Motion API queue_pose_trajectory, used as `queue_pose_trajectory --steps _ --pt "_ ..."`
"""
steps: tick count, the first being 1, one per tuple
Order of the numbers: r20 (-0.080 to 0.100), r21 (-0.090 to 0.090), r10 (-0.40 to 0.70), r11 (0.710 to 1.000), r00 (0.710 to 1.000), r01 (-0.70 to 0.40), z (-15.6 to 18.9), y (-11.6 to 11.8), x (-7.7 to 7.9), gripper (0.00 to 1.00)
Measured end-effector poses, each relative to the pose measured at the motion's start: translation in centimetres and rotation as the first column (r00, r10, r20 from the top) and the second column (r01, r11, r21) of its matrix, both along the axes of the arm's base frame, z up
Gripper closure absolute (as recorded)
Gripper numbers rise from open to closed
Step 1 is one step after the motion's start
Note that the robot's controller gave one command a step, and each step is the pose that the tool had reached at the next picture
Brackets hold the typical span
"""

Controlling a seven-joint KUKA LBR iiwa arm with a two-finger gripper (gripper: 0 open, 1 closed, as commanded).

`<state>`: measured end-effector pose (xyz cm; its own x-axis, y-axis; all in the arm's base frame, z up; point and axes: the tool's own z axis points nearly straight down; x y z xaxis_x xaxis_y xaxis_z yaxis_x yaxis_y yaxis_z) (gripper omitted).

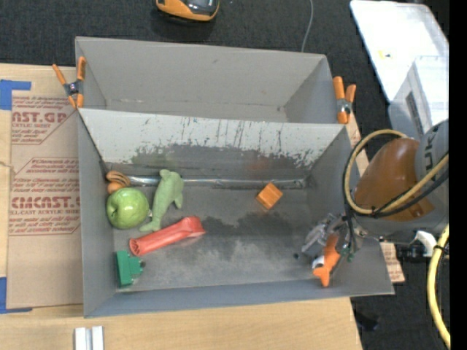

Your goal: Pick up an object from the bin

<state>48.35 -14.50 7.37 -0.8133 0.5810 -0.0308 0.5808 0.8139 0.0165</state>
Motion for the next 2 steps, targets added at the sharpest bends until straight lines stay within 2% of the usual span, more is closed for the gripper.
queue_pose_trajectory --steps 1,2 --pt "0.005 -0.001 -0.041 0.999 0.999 0.041 0.18 0.64 -0.10 1.00" --pt "0.003 0.006 -0.106 0.994 0.994 0.106 -0.06 0.10 0.56 1.00"
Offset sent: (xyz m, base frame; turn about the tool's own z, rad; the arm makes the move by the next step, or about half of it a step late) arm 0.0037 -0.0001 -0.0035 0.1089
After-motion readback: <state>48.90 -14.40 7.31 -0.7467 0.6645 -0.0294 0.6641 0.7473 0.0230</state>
